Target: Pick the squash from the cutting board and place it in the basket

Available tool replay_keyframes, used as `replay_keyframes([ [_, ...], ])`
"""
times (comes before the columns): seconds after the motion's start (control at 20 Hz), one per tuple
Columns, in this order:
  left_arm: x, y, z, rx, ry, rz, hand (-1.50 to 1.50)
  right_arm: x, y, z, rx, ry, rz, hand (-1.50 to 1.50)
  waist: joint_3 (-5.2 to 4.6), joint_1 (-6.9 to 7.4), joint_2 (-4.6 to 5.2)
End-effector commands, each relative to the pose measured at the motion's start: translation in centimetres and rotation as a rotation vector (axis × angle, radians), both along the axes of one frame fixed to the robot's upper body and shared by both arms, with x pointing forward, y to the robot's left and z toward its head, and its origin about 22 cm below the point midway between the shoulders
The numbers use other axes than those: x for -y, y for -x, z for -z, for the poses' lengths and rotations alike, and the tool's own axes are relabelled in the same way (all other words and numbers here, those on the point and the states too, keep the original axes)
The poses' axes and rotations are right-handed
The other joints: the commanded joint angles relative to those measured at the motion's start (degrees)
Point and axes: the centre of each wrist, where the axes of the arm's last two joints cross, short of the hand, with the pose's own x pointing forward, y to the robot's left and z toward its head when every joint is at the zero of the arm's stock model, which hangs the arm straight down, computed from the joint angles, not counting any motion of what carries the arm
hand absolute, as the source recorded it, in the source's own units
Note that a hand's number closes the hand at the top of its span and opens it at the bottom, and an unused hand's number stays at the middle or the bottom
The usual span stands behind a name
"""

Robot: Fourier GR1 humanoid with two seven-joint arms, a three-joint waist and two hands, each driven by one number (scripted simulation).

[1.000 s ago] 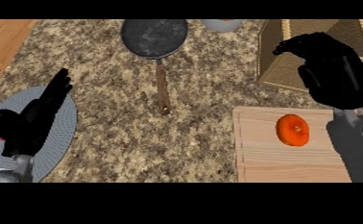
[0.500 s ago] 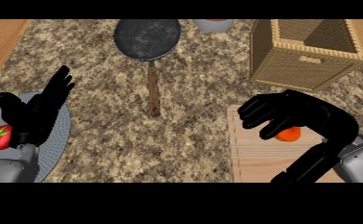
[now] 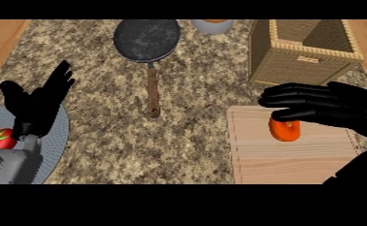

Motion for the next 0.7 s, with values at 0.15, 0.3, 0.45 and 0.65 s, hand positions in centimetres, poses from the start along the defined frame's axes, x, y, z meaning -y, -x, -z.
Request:
replay_keyframes([
  [0.15, 0.2, -0.6, 0.0, -0.015, -0.001, 0.017, 0.00, 3.0, -0.7, -9.7, 0.248, 0.330, 0.347, -1.50, -0.04, 0.87, 0.31],
  [0.3, 0.8, 0.6, -0.3, 0.007, -0.002, 0.036, 0.00, 3.3, -2.0, -11.6, 0.188, 0.402, 0.379, -1.50, 0.02, 1.97, 0.28],
  [0.45, 0.5, -1.1, -0.6, 0.005, -0.003, 0.029, 0.00, 3.5, -1.9, -14.1, 0.132, 0.565, 0.287, -1.50, -0.05, 1.53, 0.49],
  [0.65, 0.7, -0.1, 0.6, 0.015, -0.004, 0.050, 0.00, 4.8, -3.6, -13.4, 0.026, 0.621, 0.205, -1.50, 0.06, 1.67, 0.48],
])
